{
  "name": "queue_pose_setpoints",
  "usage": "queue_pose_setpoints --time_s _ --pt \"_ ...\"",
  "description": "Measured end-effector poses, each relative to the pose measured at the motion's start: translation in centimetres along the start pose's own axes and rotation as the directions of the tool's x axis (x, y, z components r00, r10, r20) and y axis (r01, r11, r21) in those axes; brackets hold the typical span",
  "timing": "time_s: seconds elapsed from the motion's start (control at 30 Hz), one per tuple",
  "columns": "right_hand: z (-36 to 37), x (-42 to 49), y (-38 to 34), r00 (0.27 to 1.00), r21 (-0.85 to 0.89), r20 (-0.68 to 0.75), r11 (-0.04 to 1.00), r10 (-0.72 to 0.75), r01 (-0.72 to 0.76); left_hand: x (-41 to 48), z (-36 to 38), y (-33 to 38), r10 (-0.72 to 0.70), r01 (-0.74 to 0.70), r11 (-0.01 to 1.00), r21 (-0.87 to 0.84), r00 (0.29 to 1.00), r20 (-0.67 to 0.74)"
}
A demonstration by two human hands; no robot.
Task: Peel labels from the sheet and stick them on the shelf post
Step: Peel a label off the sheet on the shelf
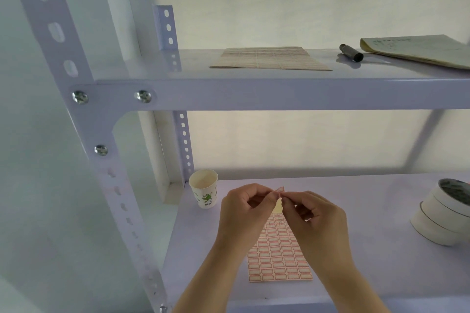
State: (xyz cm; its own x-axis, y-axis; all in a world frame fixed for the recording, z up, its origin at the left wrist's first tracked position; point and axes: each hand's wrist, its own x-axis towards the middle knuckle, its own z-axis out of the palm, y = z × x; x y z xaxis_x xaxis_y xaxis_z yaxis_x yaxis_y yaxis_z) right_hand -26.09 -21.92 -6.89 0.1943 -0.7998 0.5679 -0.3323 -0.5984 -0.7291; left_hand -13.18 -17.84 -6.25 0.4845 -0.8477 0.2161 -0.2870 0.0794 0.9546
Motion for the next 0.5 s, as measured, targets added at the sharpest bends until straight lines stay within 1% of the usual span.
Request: queue_pose_setpoints --time_s 0.1,0.2,0.3,0.4,0.5 --pt "-0.2 -0.1 -0.8 0.985 0.097 -0.039 0.981 0.171 -0.167 -0.2 -0.6 0.2 0.044 -0.045 0.997 0.07 0.999 0.011" --pt "-0.3 0.2 -1.9 0.962 0.185 0.015 0.945 0.272 -0.27 -0.4 -1.5 0.5 0.092 -0.097 0.987 0.129 0.995 0.041" --pt "-0.1 0.2 -3.1 0.947 0.229 0.052 0.919 0.317 -0.32 -0.7 -2.2 0.8 0.114 -0.124 0.981 0.15 0.991 0.071" --pt "0.2 -0.1 -4.0 0.937 0.23 0.058 0.908 0.345 -0.349 -1.0 -2.9 0.9 0.139 -0.156 0.967 0.202 0.986 0.097" --pt "0.4 -0.7 -5.0 0.933 0.241 0.054 0.902 0.356 -0.358 -1.4 -3.6 0.8 0.155 -0.173 0.955 0.241 0.984 0.093"
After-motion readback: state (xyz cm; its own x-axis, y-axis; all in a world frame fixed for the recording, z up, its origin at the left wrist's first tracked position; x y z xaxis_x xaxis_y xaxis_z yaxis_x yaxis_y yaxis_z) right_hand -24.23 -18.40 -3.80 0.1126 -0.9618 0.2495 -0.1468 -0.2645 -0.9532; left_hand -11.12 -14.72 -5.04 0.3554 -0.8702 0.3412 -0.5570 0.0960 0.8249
